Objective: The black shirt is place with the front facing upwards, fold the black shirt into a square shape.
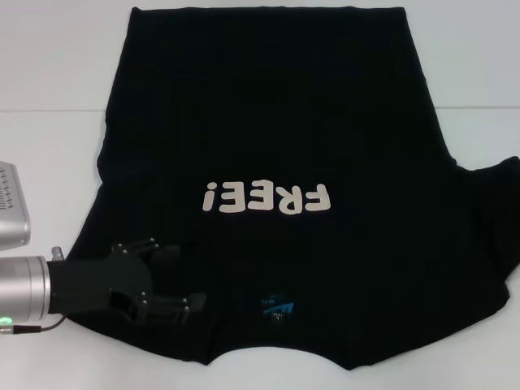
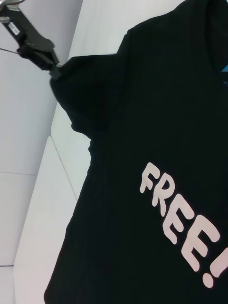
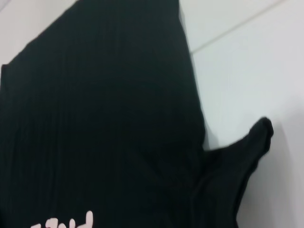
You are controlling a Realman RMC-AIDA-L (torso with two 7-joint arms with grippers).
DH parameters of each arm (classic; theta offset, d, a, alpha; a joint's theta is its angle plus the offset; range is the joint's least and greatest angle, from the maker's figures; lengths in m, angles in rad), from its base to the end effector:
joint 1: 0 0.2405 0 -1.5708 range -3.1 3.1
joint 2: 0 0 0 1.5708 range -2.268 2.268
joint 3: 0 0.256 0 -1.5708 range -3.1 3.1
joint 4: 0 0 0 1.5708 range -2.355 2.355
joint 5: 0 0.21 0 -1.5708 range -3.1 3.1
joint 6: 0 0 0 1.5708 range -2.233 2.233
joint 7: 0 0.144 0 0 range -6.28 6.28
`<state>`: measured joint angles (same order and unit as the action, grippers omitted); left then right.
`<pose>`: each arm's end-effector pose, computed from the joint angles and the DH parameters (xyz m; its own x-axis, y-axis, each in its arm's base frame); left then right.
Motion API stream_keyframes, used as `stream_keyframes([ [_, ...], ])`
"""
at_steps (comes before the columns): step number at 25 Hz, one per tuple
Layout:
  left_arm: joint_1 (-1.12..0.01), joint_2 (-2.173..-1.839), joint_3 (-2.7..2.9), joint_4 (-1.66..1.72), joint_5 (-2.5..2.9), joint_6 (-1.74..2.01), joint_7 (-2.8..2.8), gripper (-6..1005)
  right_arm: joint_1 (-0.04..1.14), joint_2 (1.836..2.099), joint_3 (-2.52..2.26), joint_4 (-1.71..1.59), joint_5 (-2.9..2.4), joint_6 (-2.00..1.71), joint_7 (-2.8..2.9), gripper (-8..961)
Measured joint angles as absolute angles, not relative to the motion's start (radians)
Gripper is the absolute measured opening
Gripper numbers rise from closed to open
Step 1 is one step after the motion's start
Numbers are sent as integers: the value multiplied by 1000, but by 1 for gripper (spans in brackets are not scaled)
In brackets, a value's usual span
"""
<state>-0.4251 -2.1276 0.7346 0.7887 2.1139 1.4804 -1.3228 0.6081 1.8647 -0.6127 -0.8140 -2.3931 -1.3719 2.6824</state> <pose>-0.2916 0.3100 -0.0087 0.8766 0.3235 0.3562 0.4234 -0.8703 -0.2515 0.3170 0.3882 0.1244 0.0211 -0.8440 -0.5359 -0.9868 0.0685 -0.1468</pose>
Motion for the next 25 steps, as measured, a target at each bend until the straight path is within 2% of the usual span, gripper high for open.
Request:
stream_keyframes([
  [12,-426,-2128,735,787,2114,1482,-1321,948,715,1863,-704,-812,-2402,-1399,2661,64],
  [25,-421,-2128,735,787,2114,1482,-1311,948,876,1922,-847,-703,-2479,-1318,2649,76],
])
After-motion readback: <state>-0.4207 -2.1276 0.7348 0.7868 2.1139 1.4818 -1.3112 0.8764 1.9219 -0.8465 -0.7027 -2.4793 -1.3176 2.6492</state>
